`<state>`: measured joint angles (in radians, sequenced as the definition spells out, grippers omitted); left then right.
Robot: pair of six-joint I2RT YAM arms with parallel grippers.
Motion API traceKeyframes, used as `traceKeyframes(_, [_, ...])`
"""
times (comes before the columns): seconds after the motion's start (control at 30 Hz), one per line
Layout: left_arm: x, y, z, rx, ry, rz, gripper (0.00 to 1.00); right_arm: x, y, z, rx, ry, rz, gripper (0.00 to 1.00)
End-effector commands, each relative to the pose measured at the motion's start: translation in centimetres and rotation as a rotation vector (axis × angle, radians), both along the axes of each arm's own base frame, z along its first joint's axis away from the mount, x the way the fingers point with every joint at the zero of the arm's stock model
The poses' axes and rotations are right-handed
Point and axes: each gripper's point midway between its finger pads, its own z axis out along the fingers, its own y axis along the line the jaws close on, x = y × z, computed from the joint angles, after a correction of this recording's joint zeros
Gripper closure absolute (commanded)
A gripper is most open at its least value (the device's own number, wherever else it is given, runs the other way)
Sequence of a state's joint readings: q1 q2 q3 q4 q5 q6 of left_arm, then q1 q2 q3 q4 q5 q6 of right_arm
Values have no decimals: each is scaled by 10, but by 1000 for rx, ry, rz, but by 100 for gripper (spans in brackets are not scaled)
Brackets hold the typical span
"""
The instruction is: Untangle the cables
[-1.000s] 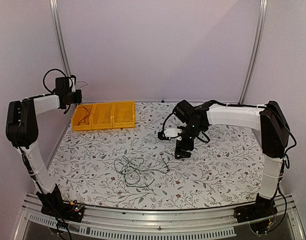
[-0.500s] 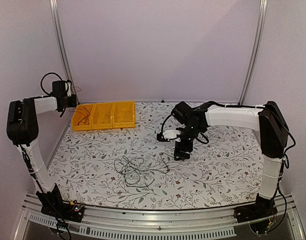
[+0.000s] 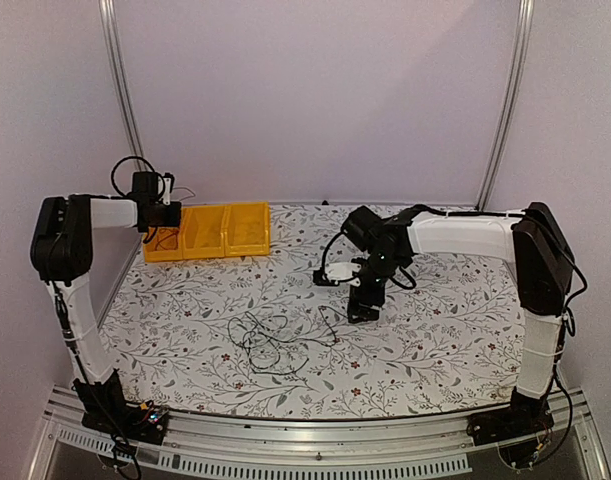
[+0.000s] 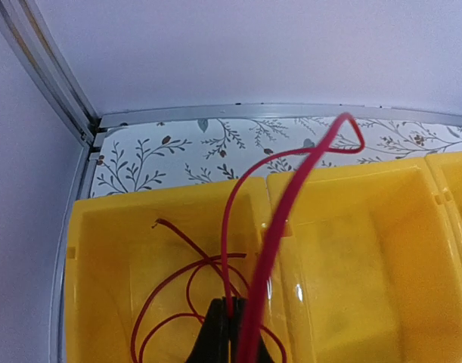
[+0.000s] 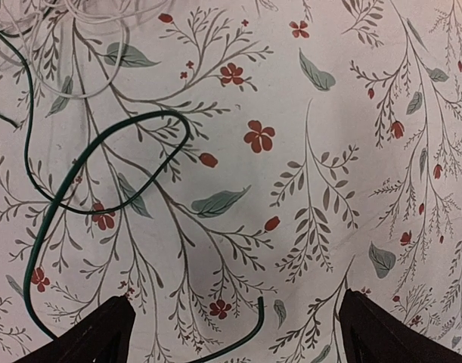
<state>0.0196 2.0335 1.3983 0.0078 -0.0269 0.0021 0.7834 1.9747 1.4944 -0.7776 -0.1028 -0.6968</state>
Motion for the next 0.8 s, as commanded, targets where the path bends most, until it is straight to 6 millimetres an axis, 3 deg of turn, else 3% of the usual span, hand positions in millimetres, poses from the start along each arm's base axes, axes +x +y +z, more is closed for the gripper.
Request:
traceKeyframes(0.0, [-6, -3, -22, -56, 72, 19, 100, -3, -1, -12, -18, 19, 2, 1])
traceKeyframes(0.23, [-28, 5, -26, -74, 105, 83, 100, -2, 2, -10, -7, 16, 4, 1])
traceKeyframes(0.47, [-37, 9, -44, -100, 187, 140, 100, 0, 8, -9, 7, 23, 5, 1])
traceKeyframes(0.77, [-52, 32, -34, -115, 173, 255, 100, -3, 7, -10, 8, 28, 6, 1])
